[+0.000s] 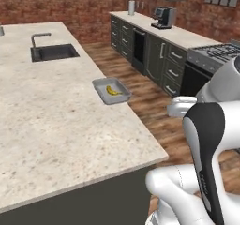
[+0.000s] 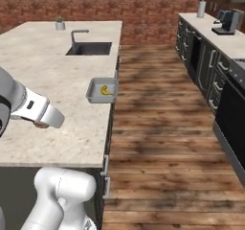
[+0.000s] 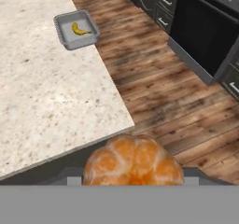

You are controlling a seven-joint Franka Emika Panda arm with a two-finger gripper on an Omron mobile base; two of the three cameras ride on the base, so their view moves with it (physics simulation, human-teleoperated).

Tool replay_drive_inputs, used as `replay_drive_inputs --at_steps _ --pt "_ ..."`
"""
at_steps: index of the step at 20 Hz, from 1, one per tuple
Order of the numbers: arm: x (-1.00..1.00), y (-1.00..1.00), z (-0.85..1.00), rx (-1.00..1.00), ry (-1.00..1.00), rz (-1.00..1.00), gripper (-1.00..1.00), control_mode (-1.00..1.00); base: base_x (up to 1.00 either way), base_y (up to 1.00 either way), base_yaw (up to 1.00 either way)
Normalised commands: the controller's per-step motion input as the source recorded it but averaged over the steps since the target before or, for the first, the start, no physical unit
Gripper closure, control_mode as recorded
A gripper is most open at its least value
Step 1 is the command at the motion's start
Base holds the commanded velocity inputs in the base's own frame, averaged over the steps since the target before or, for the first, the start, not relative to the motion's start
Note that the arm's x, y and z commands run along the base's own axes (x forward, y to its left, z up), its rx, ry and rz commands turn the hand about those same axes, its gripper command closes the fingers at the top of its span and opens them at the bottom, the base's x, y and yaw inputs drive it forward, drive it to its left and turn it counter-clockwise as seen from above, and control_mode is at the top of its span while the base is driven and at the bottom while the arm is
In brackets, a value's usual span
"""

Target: Pick the tangerine and banana from the fridge and place them inside the tupperware on the counter.

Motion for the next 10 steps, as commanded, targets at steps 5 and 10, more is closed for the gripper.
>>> replay_drive_inputs --at_steps 5,10 --pt "0.00 0.00 0.00 0.00 0.00 0.00 1.00 1.00 0.83 -0.18 0.34" --pt "0.00 0.00 0.00 0.00 0.00 0.00 1.00 1.00 0.38 0.12 0.29"
